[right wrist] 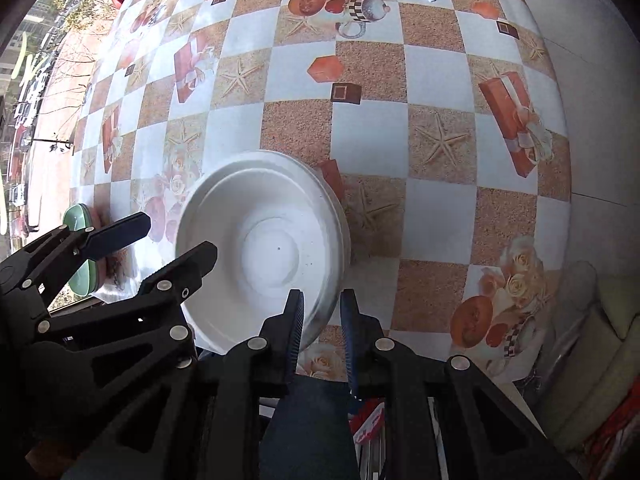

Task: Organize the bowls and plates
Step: 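Lower the white bowl onto the table and open both grippers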

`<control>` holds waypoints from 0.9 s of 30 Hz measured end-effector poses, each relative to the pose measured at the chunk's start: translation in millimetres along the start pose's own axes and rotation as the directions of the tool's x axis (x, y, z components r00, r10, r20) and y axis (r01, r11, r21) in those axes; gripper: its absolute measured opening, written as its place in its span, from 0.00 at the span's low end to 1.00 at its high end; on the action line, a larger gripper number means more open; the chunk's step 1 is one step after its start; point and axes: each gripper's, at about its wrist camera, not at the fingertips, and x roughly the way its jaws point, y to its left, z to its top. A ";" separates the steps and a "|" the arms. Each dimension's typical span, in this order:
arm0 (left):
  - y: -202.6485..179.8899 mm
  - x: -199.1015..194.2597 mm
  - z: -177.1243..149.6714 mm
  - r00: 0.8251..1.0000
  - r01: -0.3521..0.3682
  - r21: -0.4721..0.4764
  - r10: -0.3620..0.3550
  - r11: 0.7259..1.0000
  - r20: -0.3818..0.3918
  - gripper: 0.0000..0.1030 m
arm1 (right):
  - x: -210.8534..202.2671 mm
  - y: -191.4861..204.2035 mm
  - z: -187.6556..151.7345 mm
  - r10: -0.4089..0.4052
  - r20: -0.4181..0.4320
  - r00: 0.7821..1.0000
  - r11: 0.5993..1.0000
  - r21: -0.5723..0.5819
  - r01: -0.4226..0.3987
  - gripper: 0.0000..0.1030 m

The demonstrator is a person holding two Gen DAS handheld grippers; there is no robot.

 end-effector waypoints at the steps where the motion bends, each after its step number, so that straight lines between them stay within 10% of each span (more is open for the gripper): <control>1: 3.3 -1.8 -0.9 1.000 -0.006 -0.012 0.006 1.000 0.007 0.73 | -0.2 -1.0 0.2 0.002 -0.001 1.000 1.000 -0.003 -0.002 0.27; 11: 27.2 -15.5 -6.5 0.998 0.027 -0.128 -0.020 0.991 0.058 1.00 | -16.8 -27.1 -8.1 -0.014 0.081 0.997 0.998 0.057 0.010 1.00; 27: 18.1 -11.4 -12.8 1.000 -0.009 -0.099 0.012 0.995 0.024 1.00 | -20.4 -43.8 -12.7 0.003 0.089 0.996 0.988 0.151 -0.016 1.00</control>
